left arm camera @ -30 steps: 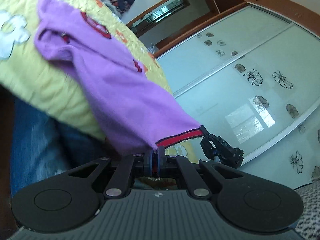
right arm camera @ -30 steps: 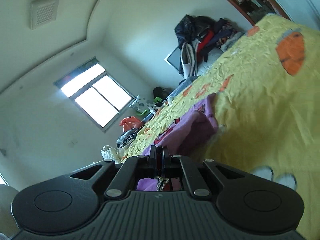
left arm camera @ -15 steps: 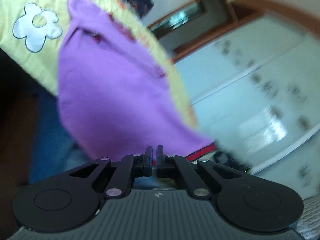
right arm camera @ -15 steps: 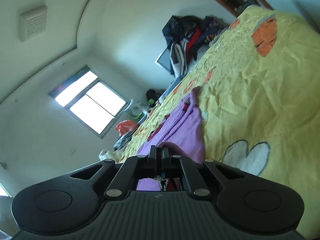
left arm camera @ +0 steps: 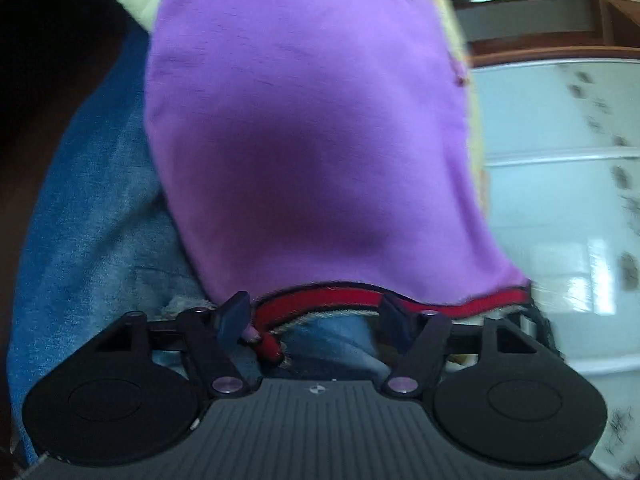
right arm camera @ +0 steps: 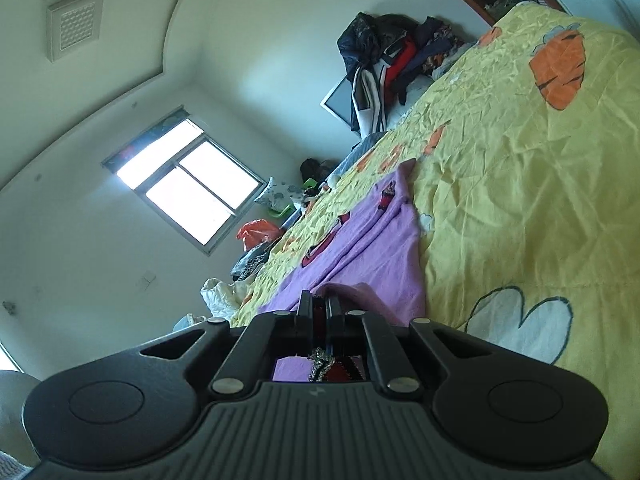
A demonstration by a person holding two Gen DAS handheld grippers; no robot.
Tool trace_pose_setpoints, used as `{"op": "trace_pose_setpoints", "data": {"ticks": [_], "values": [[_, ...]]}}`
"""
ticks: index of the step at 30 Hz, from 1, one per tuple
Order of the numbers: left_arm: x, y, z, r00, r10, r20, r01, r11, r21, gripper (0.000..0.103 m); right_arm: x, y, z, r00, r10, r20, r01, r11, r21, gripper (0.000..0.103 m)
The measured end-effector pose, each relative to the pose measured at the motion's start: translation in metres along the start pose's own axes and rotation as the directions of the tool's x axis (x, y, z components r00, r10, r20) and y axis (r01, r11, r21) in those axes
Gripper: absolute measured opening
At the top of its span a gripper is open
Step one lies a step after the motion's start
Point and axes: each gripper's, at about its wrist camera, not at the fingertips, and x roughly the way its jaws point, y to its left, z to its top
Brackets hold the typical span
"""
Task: Fold small clothes
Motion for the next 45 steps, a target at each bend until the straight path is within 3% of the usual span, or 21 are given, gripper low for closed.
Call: {"op": "trace_pose_setpoints", "data": {"ticks": [4,12,15,19,21,22,24,25,26,31,35,37,39,42,43,45], "values": [[-0.009,-0.004,0.0,0.998,0.067,-0.002,-0.067,0.99,-0.127,0.074,-0.002,0.004,0.001,1.0,0.011,0.009,-0.011,1.0,-0.012,0.007],[-0.011,-0.029,-0.003,0.977,0.213,-0.026,-0.214,0.965,-0.154,0.082,-0.006,0.003,0.002,0.999,0.025,0.029,-0.025,1.0,-0.008,0.008],[0.008,-0.04,0.002,0.967,0.252,-0.049,-0.256,0.958,-0.131,0.087,-0.008,0.003,0.001,0.999,0.036,0.04,-0.036,0.999,-0.009,0.008],[0.027,-0.05,0.009,0.96,0.273,-0.069,-0.28,0.951,-0.135,0.103,-0.009,0.001,0.001,0.998,0.053,0.047,-0.053,0.999,-0.006,0.008],[0.034,-0.054,0.011,0.959,0.275,-0.073,-0.282,0.95,-0.134,0.101,-0.008,0.002,0.0,0.997,0.061,0.048,-0.06,0.998,-0.015,0.008],[0.036,-0.056,0.012,0.956,0.287,-0.064,-0.293,0.948,-0.123,0.093,-0.008,0.002,-0.001,0.997,0.061,0.05,-0.06,0.998,-0.022,0.008],[0.039,-0.056,0.011,0.956,0.291,-0.048,-0.295,0.949,-0.113,0.056,-0.007,0.004,-0.002,0.996,0.067,0.051,-0.065,0.997,-0.034,0.008],[0.043,-0.051,0.01,0.962,0.266,-0.064,-0.273,0.953,-0.129,0.015,-0.007,0.006,-0.003,0.996,0.067,0.053,-0.065,0.997,-0.042,0.008],[0.045,-0.046,0.008,0.963,0.263,-0.065,-0.27,0.954,-0.134,0.0,-0.006,0.008,-0.004,0.997,0.062,0.053,-0.059,0.997,-0.055,0.008],[0.021,-0.045,0.002,0.984,0.171,0.043,-0.168,0.983,-0.072,0.001,-0.006,0.019,-0.005,0.996,0.071,0.06,-0.065,0.993,-0.097,0.006],[-0.01,-0.041,-0.003,0.987,0.104,0.122,-0.096,0.993,-0.072,0.001,-0.004,0.03,-0.003,0.992,0.106,0.063,-0.099,0.989,-0.113,0.006],[-0.026,-0.04,-0.007,0.984,0.074,0.163,-0.065,0.996,-0.057,0.001,-0.005,0.038,-0.001,0.988,0.141,0.063,-0.133,0.983,-0.124,0.005],[-0.045,-0.038,-0.012,0.976,-0.017,0.217,0.028,0.998,-0.051,0.001,-0.011,0.046,0.003,0.979,0.183,0.085,-0.172,0.977,-0.127,0.005],[-0.074,-0.042,-0.013,0.954,-0.113,0.277,0.12,0.993,-0.008,0.001,-0.023,0.055,0.013,0.967,0.215,0.137,-0.199,0.972,-0.124,0.005],[-0.083,-0.047,-0.013,0.951,-0.108,0.289,0.106,0.994,0.021,0.001,-0.026,0.057,0.017,0.966,0.217,0.143,-0.199,0.972,-0.127,0.005],[-0.1,-0.047,-0.013,0.943,-0.135,0.305,0.126,0.991,0.048,0.001,-0.024,0.061,0.023,0.985,0.129,0.112,-0.109,0.98,-0.168,0.005]]}}
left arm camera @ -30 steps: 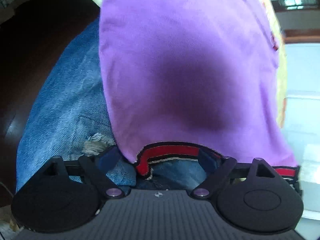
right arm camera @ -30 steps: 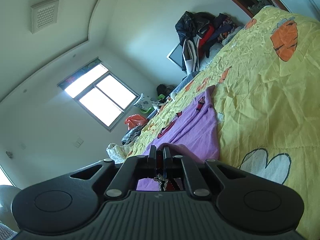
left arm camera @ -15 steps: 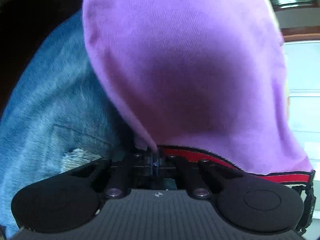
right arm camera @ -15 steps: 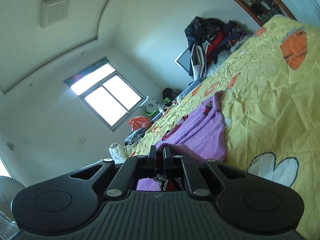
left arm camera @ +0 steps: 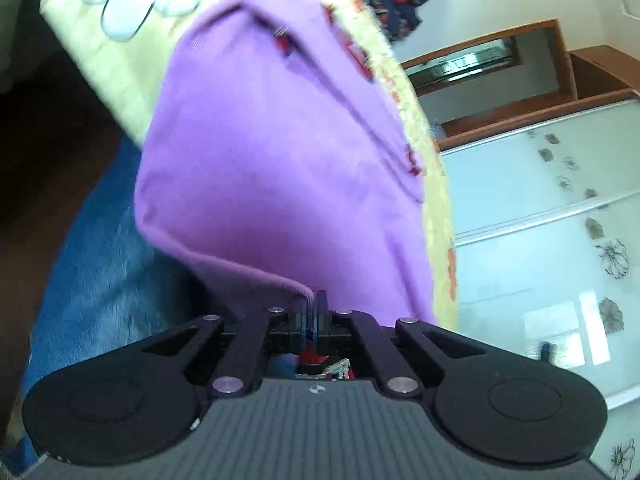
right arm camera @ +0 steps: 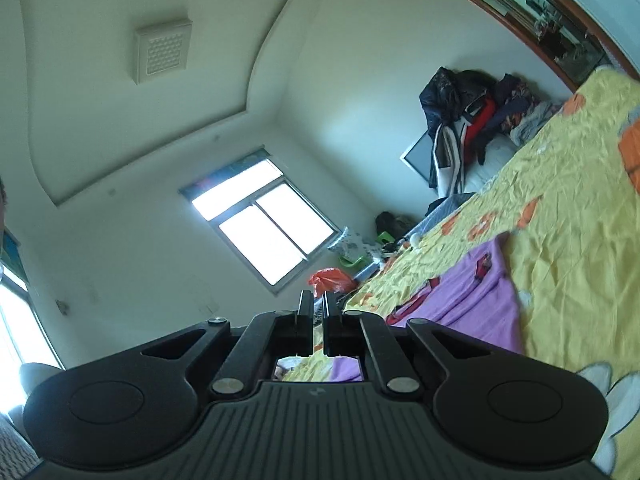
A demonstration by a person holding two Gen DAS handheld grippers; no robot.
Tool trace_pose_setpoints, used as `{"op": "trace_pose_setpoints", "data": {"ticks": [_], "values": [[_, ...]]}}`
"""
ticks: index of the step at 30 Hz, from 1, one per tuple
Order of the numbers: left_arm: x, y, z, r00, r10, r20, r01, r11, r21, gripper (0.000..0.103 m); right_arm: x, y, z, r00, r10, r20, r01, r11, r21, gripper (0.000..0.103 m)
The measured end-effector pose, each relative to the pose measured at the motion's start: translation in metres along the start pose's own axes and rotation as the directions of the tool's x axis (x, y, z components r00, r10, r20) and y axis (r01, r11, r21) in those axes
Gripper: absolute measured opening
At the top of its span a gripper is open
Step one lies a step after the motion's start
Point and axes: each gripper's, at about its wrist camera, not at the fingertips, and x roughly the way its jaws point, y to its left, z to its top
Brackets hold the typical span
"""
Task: Fold small clothes
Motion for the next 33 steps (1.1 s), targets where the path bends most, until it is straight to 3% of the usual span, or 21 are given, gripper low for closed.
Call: {"op": "trace_pose_setpoints", "data": {"ticks": [2,4,5,6,8,10,12,14,16,17,18,21,24,27,33], "values": [[-0.008,-0.004,0.003,1.0,-0.009,0.014,0.008,1.0,0.017,0.001,0.007,-0.013,0.002,0.993,-0.089,-0.078,0.091,0.996,0.023,0.008],[-0.013,-0.005,0.0,0.999,-0.033,0.026,0.033,0.999,0.0,0.001,0.012,-0.025,0.001,0.967,-0.198,-0.159,0.203,0.979,0.015,0.043],[-0.015,-0.009,0.001,0.999,-0.043,0.025,0.043,0.999,-0.005,0.001,0.011,-0.029,-0.002,0.951,-0.249,-0.183,0.254,0.967,-0.001,0.085],[-0.01,-0.008,-0.004,0.999,-0.045,0.028,0.045,0.999,0.003,0.001,0.011,-0.034,-0.004,0.932,-0.294,-0.214,0.298,0.955,-0.013,0.102],[-0.02,-0.008,-0.002,0.996,-0.08,0.039,0.08,0.997,0.0,0.001,0.006,-0.043,-0.009,0.914,-0.301,-0.272,0.311,0.95,-0.004,0.101],[-0.006,0.008,-0.015,0.995,-0.094,0.044,0.094,0.996,0.012,0.001,0.004,-0.051,-0.015,0.892,-0.298,-0.34,0.322,0.947,0.015,0.099],[-0.009,0.009,-0.019,0.993,-0.112,0.046,0.112,0.994,0.012,0.001,0.004,-0.049,-0.023,0.864,-0.316,-0.393,0.332,0.943,-0.029,0.099],[-0.012,0.009,-0.02,0.992,-0.117,0.05,0.116,0.993,0.014,0.001,0.005,-0.044,-0.032,0.858,-0.308,-0.41,0.302,0.95,-0.082,0.099],[-0.011,0.011,-0.021,0.99,-0.133,0.049,0.133,0.991,0.001,0.001,0.013,-0.043,-0.045,0.837,-0.331,-0.436,0.292,0.944,-0.155,0.094],[-0.01,0.011,-0.021,0.989,-0.139,0.05,0.139,0.99,-0.003,0.001,0.019,-0.045,-0.052,0.82,-0.358,-0.446,0.306,0.933,-0.187,0.057],[-0.01,0.011,-0.021,0.987,-0.153,0.053,0.153,0.988,-0.003,0.001,0.023,-0.05,-0.055,0.811,-0.364,-0.459,0.315,0.931,-0.181,0.006],[-0.01,0.01,-0.019,0.979,-0.194,0.064,0.193,0.981,0.017,0.001,0.024,-0.048,-0.054,0.828,-0.346,-0.44,0.31,0.938,-0.155,0.004],[-0.025,0.004,-0.02,0.967,-0.239,0.09,0.236,0.971,0.049,0.001,0.016,-0.033,-0.039,0.9,-0.221,-0.376,0.211,0.975,-0.067,0.004],[-0.044,0.001,-0.016,0.952,-0.272,0.139,0.264,0.962,0.075,0.001,0.017,-0.015,-0.02,0.944,-0.123,-0.308,0.122,0.992,-0.023,0.004],[-0.066,0.0,0.016,0.919,-0.298,0.259,0.281,0.954,0.103,0.001,0.057,-0.028,0.027,0.984,0.023,-0.178,0.0,0.992,0.127,0.004]]}}
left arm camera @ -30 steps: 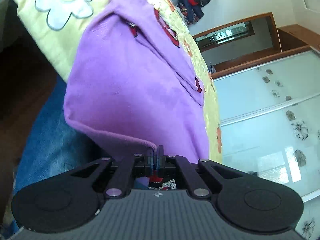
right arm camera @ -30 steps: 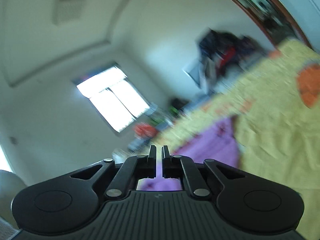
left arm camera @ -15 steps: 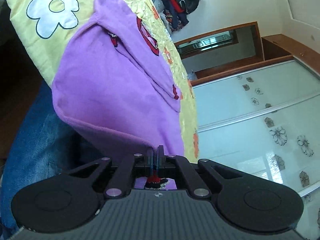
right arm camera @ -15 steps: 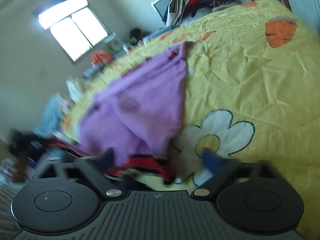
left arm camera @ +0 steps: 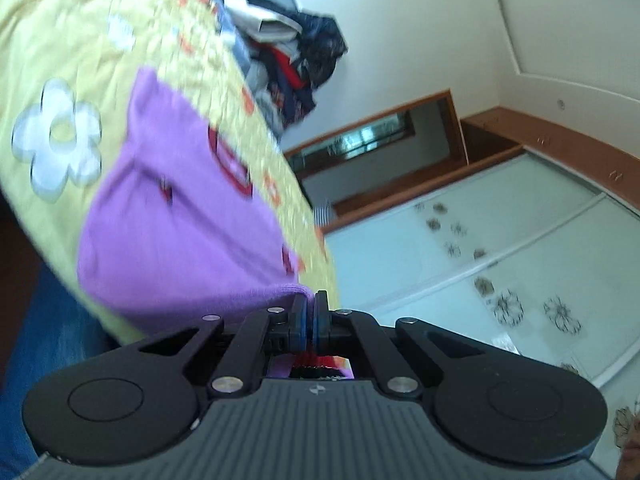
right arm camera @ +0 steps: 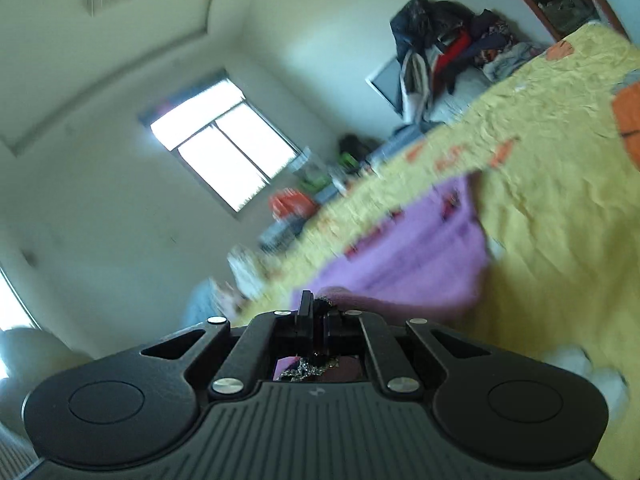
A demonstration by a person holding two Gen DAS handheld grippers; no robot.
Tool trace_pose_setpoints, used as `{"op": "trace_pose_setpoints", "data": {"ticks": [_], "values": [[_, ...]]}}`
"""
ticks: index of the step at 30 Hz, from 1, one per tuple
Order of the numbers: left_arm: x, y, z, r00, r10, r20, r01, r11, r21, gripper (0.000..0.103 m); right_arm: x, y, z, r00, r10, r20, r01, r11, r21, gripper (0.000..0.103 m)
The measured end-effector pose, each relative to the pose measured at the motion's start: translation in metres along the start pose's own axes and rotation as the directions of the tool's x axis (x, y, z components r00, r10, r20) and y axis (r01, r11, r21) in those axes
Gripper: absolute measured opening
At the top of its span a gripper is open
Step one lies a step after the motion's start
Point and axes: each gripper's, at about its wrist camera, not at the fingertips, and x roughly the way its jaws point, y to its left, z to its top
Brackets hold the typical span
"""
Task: Fold small clothes
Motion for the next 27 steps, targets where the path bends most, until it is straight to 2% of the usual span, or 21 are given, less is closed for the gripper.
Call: {"op": "trace_pose_setpoints", "data": {"ticks": [2,7,14,18,27], "values": [[0.004,0.003,0.015,0.999,0.003,0.039,-0.003,1.0,0.012,0.001,0.024,-0.016,0.021,1.0,0.017,0.005,-0.017,0.998,0.054,0.004],[0.03,0.026,0.053,0.993,0.041,0.115,-0.039,0.999,-0.024,0.001,0.095,-0.065,0.059,0.997,-0.061,-0.041,0.067,0.983,0.173,0.004],[0.08,0.071,0.094,0.985,0.135,0.108,-0.127,0.989,-0.079,0.001,0.176,-0.116,0.081,0.973,-0.166,-0.16,0.202,0.948,0.245,0.004],[0.096,0.086,0.111,0.983,0.145,0.113,-0.134,0.986,-0.099,0.001,0.205,-0.132,0.093,0.966,-0.169,-0.194,0.222,0.93,0.292,0.004],[0.123,0.104,0.152,0.974,0.195,0.114,-0.18,0.975,-0.129,0.001,0.269,-0.16,0.12,0.94,-0.2,-0.278,0.282,0.913,0.295,0.004]]}}
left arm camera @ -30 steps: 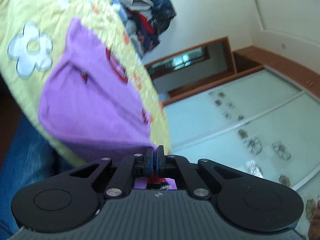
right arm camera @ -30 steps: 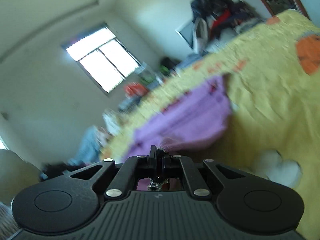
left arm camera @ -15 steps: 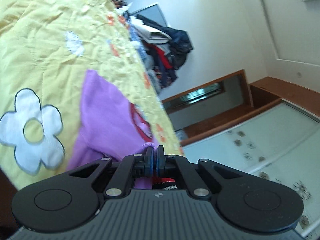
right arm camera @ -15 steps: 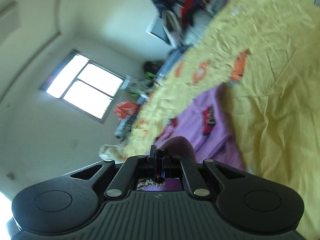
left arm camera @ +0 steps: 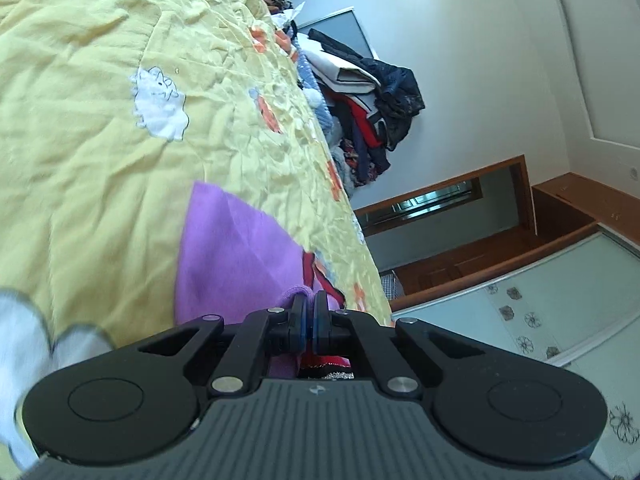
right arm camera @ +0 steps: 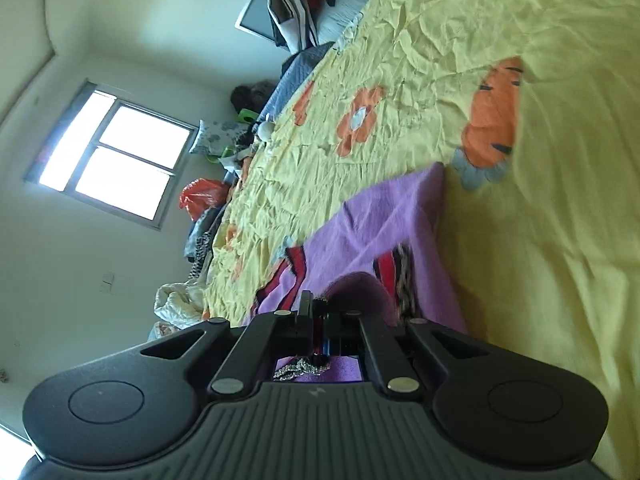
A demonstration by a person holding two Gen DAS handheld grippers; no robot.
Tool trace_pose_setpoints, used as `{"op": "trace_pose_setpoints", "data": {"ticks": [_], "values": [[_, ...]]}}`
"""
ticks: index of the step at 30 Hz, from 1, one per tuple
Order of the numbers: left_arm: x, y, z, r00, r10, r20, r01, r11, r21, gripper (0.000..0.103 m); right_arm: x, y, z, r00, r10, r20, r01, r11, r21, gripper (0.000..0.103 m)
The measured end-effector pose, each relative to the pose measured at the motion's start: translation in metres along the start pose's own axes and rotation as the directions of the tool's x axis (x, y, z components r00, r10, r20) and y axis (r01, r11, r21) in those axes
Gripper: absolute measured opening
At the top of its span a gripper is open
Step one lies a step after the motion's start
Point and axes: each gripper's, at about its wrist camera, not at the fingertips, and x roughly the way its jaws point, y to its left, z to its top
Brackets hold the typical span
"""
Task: Fold small clothes
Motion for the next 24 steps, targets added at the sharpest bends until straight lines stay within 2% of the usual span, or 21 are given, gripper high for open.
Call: {"op": "trace_pose_setpoints", "data": {"ticks": [5,10,15,17,19,22,24], "values": [[0.019,0.006,0.018,0.998,0.055,-0.016,-0.055,0.998,0.006,0.001,0.03,-0.004,0.023,0.998,-0.052,-0.038,0.051,0.998,-0.022,0.004],[0.032,0.015,0.028,0.994,0.107,-0.019,-0.107,0.994,0.002,0.001,0.052,-0.007,0.035,0.996,-0.062,-0.057,0.061,0.998,-0.007,0.005],[0.032,0.028,0.032,0.994,0.11,0.019,-0.11,0.994,-0.026,0.001,0.064,-0.007,0.044,0.998,-0.048,-0.044,0.047,0.999,-0.021,0.006],[0.032,0.033,0.032,0.991,0.128,0.023,-0.127,0.991,-0.032,0.001,0.069,-0.005,0.046,0.995,-0.084,-0.054,0.082,0.996,-0.036,0.006],[0.033,0.037,0.031,0.992,0.127,0.023,-0.126,0.991,-0.038,0.001,0.073,-0.006,0.047,0.991,-0.11,-0.078,0.106,0.993,-0.051,0.016],[0.03,0.042,0.03,0.991,0.126,0.032,-0.124,0.991,-0.055,0.001,0.061,0.001,0.044,0.993,-0.089,-0.076,0.082,0.992,-0.092,0.035],[0.029,0.042,0.031,0.992,0.127,0.022,-0.126,0.99,-0.061,0.001,0.044,0.013,0.041,0.993,-0.108,-0.051,0.098,0.981,-0.169,0.071]]}}
